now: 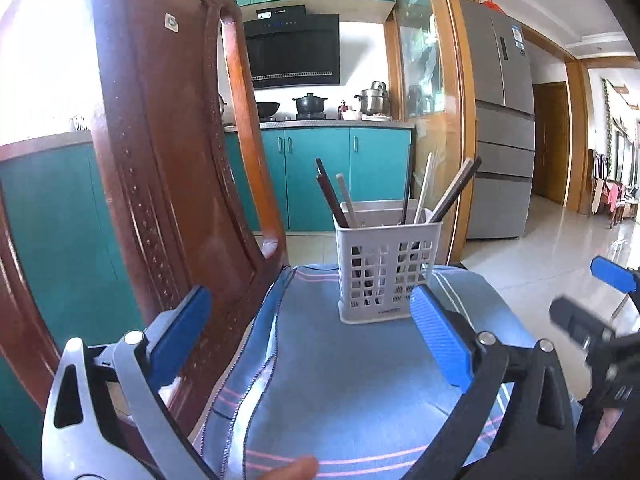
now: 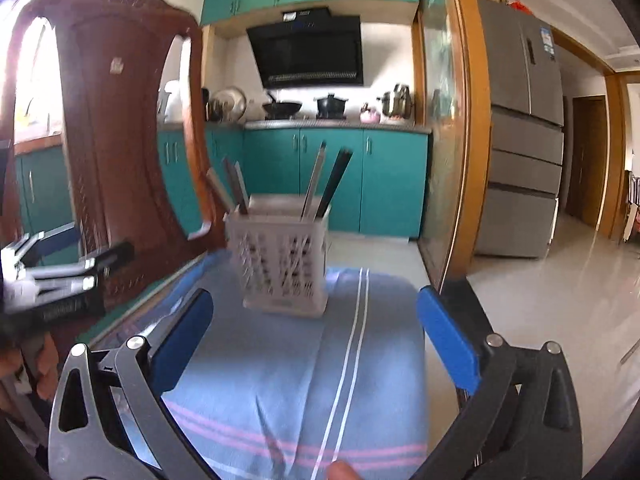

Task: Organize utensils

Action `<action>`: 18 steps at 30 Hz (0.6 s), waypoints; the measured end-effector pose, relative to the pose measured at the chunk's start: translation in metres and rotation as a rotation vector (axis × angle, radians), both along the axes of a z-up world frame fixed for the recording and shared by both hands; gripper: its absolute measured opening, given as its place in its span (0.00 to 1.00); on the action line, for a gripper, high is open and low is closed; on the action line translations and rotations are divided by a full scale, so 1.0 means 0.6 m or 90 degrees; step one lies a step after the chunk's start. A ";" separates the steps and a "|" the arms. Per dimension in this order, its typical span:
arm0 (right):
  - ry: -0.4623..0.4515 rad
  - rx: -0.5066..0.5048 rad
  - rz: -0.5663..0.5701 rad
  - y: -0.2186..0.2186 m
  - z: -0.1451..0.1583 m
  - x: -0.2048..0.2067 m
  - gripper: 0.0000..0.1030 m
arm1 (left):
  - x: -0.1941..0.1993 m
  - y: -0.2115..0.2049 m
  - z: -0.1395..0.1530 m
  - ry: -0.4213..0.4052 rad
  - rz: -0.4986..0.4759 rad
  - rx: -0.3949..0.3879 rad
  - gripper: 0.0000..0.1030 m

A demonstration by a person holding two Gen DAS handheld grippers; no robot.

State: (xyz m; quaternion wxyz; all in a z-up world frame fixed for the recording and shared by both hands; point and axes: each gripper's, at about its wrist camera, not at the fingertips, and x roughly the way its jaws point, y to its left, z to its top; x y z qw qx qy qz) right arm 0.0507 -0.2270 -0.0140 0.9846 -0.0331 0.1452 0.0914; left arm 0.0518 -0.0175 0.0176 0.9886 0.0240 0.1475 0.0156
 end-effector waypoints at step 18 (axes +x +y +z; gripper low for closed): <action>0.024 -0.024 -0.048 0.025 -0.024 -0.004 0.97 | -0.009 0.001 -0.001 -0.002 -0.012 0.020 0.96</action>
